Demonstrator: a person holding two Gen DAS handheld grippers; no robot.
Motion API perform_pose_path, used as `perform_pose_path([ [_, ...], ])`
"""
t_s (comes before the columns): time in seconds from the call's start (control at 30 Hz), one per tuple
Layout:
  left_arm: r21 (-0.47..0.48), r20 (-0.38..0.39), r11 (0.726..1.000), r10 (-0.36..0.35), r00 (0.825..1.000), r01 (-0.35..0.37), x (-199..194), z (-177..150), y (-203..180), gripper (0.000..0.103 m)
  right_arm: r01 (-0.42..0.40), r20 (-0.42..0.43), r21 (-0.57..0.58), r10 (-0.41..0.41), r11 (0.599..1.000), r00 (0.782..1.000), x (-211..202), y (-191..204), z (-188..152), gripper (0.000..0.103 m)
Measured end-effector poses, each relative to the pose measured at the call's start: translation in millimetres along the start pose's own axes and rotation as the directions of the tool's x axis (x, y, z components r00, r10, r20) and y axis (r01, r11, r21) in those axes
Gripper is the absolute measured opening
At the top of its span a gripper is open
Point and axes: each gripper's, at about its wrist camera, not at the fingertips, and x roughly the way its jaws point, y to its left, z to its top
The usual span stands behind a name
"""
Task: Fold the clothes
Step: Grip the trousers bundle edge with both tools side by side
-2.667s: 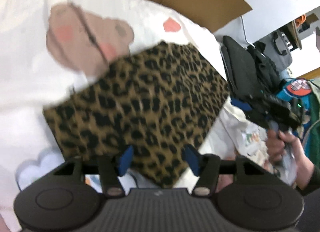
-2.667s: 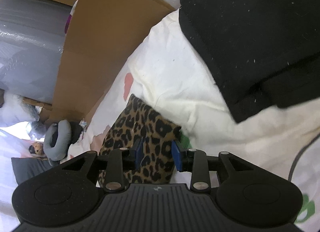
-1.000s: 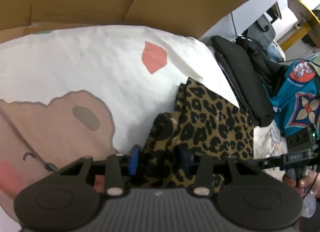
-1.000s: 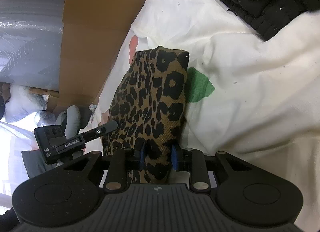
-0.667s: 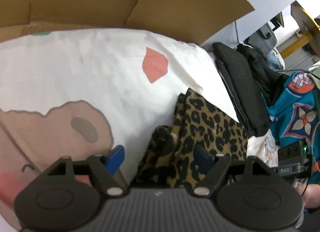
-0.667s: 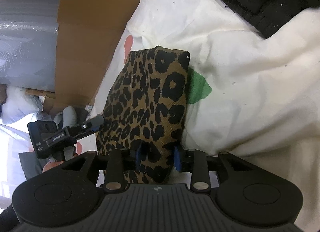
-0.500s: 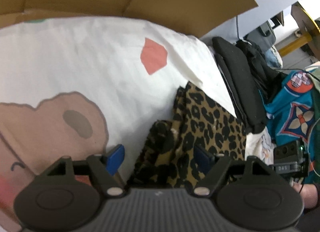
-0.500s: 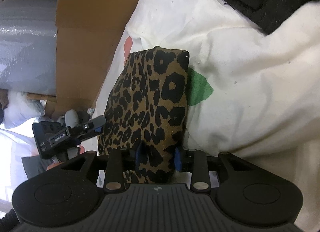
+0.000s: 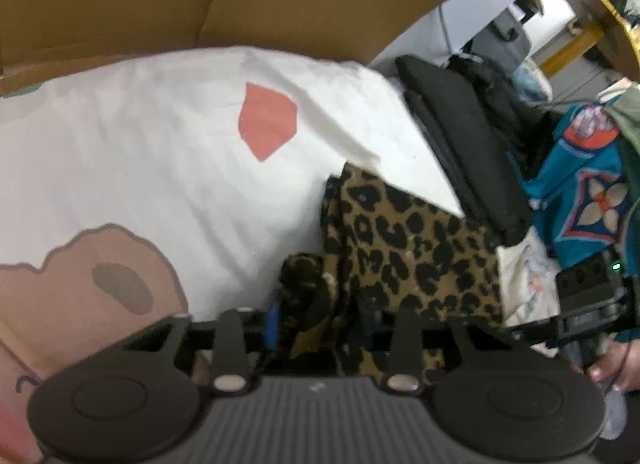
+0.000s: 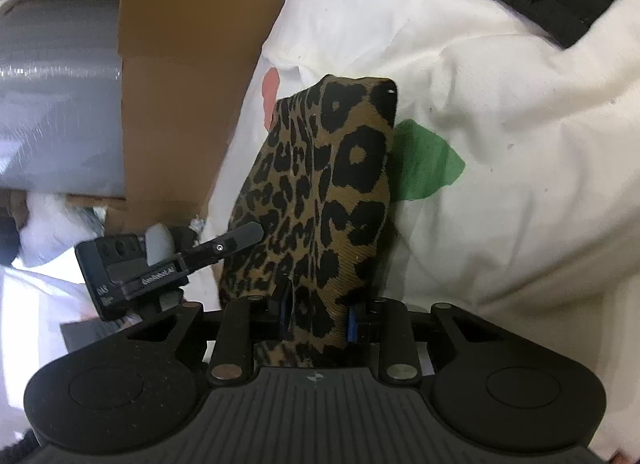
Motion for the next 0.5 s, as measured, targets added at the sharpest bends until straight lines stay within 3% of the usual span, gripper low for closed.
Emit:
perform_pose_path([
  [0.1, -0.02, -0.029, 1.0, -0.001, 1.0, 0.0, 1.8, 1.9, 4.2, 0.043, 0.012, 0.003, 0.001, -0.012, 1.0, 1.0, -1.7, 2.6, -0.1, 0.029],
  [0.17, -0.037, -0.057, 0.999, 0.003, 0.998, -0.005, 5.9, 3.0, 7.3, 0.057, 0.025, 0.007, 0.014, -0.025, 1.0, 1.0, -0.6, 0.0, 0.7, 0.03],
  [0.23, -0.053, -0.071, 0.999, -0.009, 0.997, 0.006, 12.5, 4.7, 11.1, 0.066, 0.033, 0.015, 0.03, -0.034, 0.999, 0.999, 0.8, -3.2, 1.7, 0.033],
  [0.33, -0.085, -0.06, 0.995, -0.061, 0.996, 0.056, 18.0, 7.2, 17.2, 0.071, 0.038, 0.018, 0.046, -0.039, 0.998, 0.999, 2.7, -5.8, 3.2, 0.033],
  [0.43, -0.063, -0.072, 0.995, -0.082, 0.994, 0.078, 22.9, 9.1, 13.0, 0.057, 0.035, 0.011, 0.049, -0.035, 0.998, 0.999, 5.9, -6.2, 5.3, 0.033],
  [0.5, -0.037, -0.094, 0.996, -0.08, 0.992, 0.077, 25.2, 11.1, 9.2, 0.055, 0.03, 0.004, 0.049, -0.03, 0.998, 1.0, 8.9, -6.1, 6.4, 0.033],
])
